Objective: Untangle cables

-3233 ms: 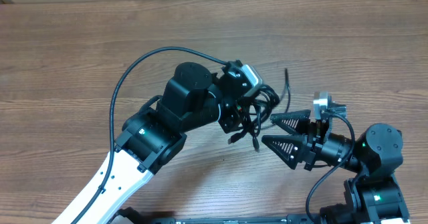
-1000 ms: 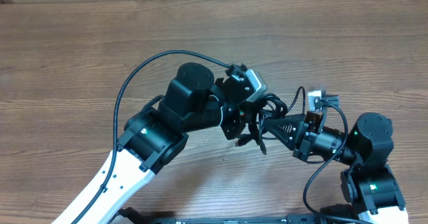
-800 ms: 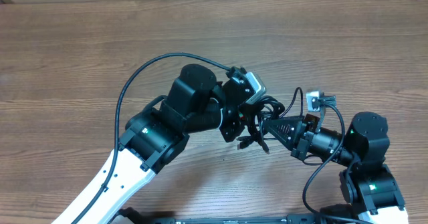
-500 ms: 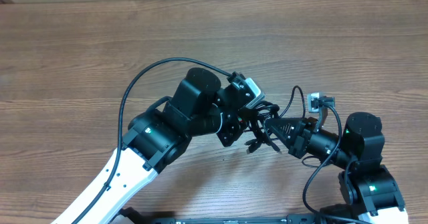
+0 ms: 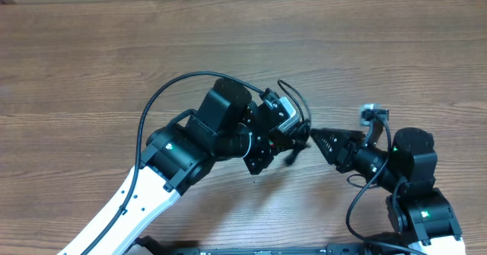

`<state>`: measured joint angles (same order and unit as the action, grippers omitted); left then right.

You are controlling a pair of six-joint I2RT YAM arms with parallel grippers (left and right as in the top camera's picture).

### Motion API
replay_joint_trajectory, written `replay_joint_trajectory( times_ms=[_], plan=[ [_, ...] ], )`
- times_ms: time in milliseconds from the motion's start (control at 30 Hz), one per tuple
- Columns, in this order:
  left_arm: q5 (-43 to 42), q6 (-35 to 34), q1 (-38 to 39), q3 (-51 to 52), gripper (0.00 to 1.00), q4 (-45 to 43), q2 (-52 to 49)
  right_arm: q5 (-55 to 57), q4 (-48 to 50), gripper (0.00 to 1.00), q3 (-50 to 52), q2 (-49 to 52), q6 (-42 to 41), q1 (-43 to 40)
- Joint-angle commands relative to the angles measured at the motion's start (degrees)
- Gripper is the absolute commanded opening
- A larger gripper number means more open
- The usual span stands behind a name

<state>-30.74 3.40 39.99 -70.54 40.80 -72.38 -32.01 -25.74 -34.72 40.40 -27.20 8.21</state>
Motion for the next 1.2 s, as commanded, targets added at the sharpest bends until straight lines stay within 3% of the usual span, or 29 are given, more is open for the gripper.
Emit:
replay_joint_trajectory(
  times_ms=[0,233,333,467,567,833,1167],
  plan=[
    [-5.73,0.90,-0.20,-1.31,0.04,-0.52,1.42,3.96,0.33,0.46,-0.76,-0.04,-0.42,-0.44],
    [-4.39,0.87,-0.22,-1.29,0.04,-1.22,1.42,3.15,-0.37,0.51,-0.76,-0.04,1.09,-0.44],
    [4.09,-0.74,-0.22,-1.29,0.04,-1.18,1.40,1.95,-0.68,0.62,-0.79,-0.04,4.52,-0.44],
    [18.40,-10.19,-0.22,-1.29,0.04,-1.49,1.40,1.07,-1.20,0.69,-0.79,-0.04,5.70,-0.44],
    [16.96,-11.87,-0.20,-1.29,0.04,-3.17,1.40,-3.26,-1.09,0.71,-0.81,-0.04,10.93,-0.44],
    [9.03,-11.82,-0.15,-1.29,0.04,-5.49,1.40,-3.69,-0.98,0.72,-0.83,-0.04,11.04,-0.44],
    [6.71,-11.80,1.57,-1.29,0.04,-5.77,1.40,-3.67,-0.74,0.73,-0.83,-0.04,11.02,-0.44]
  ],
)
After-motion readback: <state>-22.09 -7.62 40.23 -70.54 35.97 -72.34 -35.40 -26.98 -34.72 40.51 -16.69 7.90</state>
